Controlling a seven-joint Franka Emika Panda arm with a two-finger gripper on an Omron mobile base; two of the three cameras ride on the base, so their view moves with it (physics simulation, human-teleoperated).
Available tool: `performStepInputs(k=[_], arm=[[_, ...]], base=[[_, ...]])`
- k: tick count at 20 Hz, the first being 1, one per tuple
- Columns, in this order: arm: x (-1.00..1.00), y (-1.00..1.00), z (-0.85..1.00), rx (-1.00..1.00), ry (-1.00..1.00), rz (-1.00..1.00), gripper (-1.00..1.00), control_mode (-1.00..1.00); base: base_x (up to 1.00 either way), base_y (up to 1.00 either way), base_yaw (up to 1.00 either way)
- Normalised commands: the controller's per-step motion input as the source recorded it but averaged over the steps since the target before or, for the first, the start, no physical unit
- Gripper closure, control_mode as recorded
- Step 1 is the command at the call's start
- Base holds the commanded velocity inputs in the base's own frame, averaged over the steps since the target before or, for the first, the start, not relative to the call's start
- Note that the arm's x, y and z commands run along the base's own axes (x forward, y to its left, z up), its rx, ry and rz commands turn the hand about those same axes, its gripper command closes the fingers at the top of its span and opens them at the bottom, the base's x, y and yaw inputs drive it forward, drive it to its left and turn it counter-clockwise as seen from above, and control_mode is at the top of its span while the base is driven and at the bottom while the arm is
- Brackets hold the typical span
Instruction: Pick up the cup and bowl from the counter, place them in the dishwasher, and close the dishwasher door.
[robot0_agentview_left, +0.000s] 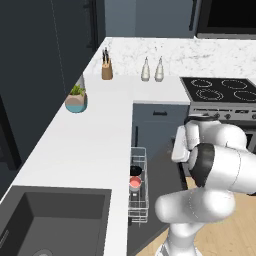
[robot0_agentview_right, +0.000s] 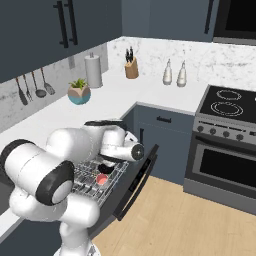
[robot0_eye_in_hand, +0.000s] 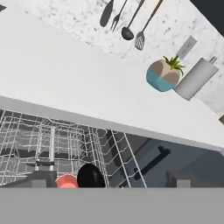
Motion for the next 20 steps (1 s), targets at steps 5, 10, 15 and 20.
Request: performStepInputs(k=[5, 10, 15, 20], arm=[[-0.6, -0.87, 0.49, 0.03, 0.04, 0.0, -1.0, -1.0], [-0.39, -0.87, 0.0, 0.09, 0.06, 0.0, -1.0, -1.0], [-0.19, -0.8, -0.13, 0.17, 0.03, 0.04, -1.0, -1.0], [-0.11, -0.5, -0.54, 0.3, 0.0, 0.16, -1.0, -1.0]], base=[[0.0, 0.0, 0.0], [0.0, 0.0, 0.0], [0.0, 0.0, 0.0], [0.0, 0.0, 0.0]])
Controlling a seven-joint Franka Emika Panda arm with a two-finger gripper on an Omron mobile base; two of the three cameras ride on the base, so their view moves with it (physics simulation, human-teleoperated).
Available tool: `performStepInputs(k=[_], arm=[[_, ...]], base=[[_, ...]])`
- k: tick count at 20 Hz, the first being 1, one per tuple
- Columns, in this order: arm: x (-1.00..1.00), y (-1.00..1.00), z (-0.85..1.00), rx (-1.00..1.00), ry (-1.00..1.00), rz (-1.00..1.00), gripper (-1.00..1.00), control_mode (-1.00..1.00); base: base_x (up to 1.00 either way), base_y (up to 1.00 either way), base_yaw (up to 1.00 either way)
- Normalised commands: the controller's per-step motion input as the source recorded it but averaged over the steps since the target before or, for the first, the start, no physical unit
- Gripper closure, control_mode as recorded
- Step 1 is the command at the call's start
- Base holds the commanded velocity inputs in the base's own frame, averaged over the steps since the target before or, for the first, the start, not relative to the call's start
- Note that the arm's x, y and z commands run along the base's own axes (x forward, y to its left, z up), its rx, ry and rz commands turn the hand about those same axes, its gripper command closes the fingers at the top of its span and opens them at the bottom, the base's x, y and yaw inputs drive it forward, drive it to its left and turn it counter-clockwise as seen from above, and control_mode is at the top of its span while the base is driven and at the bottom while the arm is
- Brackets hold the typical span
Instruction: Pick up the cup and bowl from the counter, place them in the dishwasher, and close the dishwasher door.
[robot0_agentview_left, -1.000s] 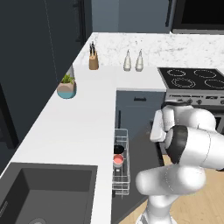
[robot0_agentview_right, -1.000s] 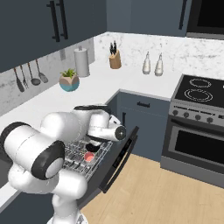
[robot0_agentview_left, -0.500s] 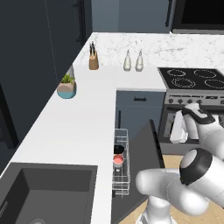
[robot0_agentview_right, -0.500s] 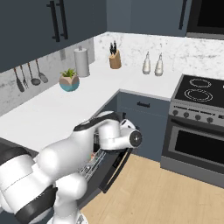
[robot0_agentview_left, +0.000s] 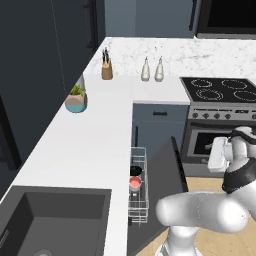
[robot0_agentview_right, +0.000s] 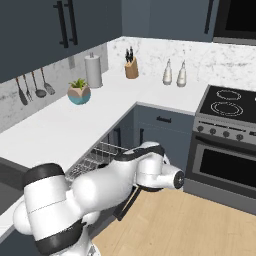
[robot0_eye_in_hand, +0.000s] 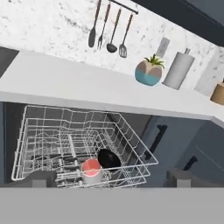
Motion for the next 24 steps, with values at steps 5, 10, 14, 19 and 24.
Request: performStepInputs(k=[5, 10, 14, 19, 24], arm=[[0.13, -0.26, -0.82, 0.16, -0.01, 0.29, -1.0, -1.0], [0.2, -0.48, -0.47, 0.09, -0.05, 0.27, -1.0, -1.0], [0.14, -0.5, -0.33, 0.05, -0.13, 0.13, -1.0, -1.0], [0.21, -0.08, -0.68, 0.0, -0.27, 0.01, -1.0, -1.0], [0.61, 0.07, -0.77, 0.01, -0.19, 0.0, -1.0, -1.0]], base=[[0.0, 0.0, 0.0], [0.0, 0.0, 0.0], [0.0, 0.0, 0.0], [0.0, 0.0, 0.0], [0.0, 0.0, 0.0]])
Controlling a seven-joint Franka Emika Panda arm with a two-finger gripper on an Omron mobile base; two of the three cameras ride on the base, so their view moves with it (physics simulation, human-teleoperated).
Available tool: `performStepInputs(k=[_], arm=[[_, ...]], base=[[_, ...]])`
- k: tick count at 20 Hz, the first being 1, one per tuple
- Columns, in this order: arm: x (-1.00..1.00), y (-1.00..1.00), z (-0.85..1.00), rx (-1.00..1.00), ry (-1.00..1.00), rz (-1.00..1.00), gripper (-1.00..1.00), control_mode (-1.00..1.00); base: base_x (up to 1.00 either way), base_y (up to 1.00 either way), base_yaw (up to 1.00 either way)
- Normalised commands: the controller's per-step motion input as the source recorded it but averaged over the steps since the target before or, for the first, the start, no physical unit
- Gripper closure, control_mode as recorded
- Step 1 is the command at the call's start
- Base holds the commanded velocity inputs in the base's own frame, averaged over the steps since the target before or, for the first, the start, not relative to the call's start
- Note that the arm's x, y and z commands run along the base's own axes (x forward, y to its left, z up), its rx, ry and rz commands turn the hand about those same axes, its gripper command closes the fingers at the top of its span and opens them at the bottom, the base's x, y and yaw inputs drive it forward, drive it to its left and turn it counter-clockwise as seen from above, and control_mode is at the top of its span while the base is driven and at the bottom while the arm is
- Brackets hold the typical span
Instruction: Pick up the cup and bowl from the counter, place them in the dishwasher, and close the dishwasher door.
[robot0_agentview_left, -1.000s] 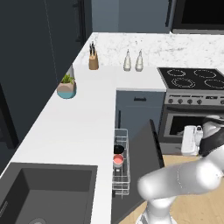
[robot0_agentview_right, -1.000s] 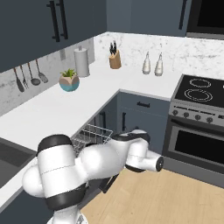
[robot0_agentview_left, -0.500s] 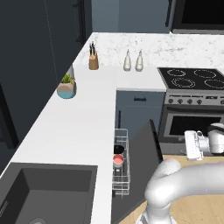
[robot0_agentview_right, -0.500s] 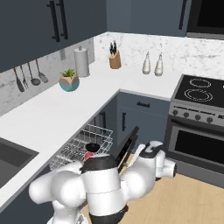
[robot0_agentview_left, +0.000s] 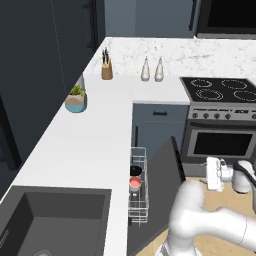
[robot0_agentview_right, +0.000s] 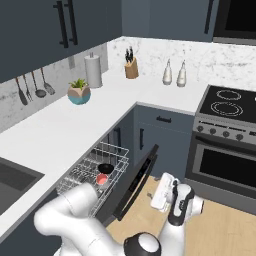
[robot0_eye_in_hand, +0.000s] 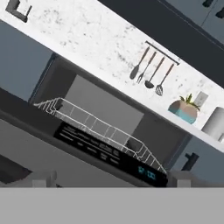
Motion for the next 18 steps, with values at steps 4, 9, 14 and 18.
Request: performStepInputs(k=[4, 9, 14, 18], arm=[[0.71, 0.04, -0.64, 0.01, -0.2, 0.0, -1.0, -1.0], [0.49, 0.0, -0.73, 0.0, -0.2, 0.0, -1.0, -1.0], [0.14, 0.0, -0.83, 0.03, -0.29, 0.0, -1.0, -1.0], [0.0, 0.07, -0.86, 0.14, -0.42, 0.0, -1.0, -1.0]], base=[[0.0, 0.0, 0.0], [0.0, 0.0, 0.0], [0.0, 0.0, 0.0], [0.0, 0.0, 0.0]])
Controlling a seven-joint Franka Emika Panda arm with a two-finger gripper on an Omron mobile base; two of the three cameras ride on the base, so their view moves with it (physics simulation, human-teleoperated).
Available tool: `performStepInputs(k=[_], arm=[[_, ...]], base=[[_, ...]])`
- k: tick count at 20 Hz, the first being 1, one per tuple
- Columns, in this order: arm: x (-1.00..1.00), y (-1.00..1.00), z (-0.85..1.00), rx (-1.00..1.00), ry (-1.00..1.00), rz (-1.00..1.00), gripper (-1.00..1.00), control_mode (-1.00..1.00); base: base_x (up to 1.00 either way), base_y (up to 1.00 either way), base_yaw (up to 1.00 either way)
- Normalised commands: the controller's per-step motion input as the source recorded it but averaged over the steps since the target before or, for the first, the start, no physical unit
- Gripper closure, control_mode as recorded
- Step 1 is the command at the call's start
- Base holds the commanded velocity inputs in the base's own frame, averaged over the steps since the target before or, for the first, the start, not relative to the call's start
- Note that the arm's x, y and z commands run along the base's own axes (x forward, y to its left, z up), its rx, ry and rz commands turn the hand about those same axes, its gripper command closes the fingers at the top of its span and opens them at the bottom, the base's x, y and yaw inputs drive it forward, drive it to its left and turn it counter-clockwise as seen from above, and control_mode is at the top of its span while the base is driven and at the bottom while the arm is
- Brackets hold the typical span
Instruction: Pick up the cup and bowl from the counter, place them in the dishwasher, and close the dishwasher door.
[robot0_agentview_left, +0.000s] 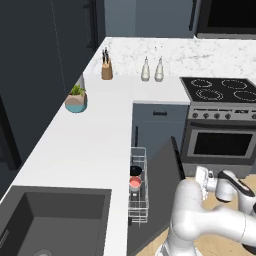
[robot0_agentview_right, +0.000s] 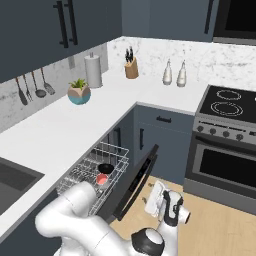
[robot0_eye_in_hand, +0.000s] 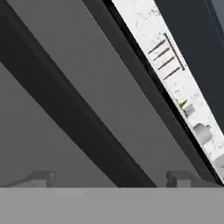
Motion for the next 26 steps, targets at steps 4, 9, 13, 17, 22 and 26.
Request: performStepInputs(k=[4, 9, 13, 17, 22, 26], arm=[[0.03, 0.5, -0.87, 0.24, -0.39, 0.0, -1.0, -1.0], [0.31, 0.59, -0.31, 0.17, -0.3, 0.0, -1.0, -1.0], [0.25, 0.39, 0.19, 0.03, -0.26, 0.0, -1.0, -1.0], [0.21, 0.73, 0.26, 0.0, -0.2, 0.0, -1.0, -1.0], [0.09, 1.0, 0.23, 0.0, -0.17, 0.0, -1.0, -1.0], [0.13, 1.0, 0.24, 0.0, -0.15, 0.06, -1.0, -1.0]], base=[[0.0, 0.0, 0.0], [0.0, 0.0, 0.0], [0.0, 0.0, 0.0], [0.0, 0.0, 0.0], [0.0, 0.0, 0.0], [0.0, 0.0, 0.0]])
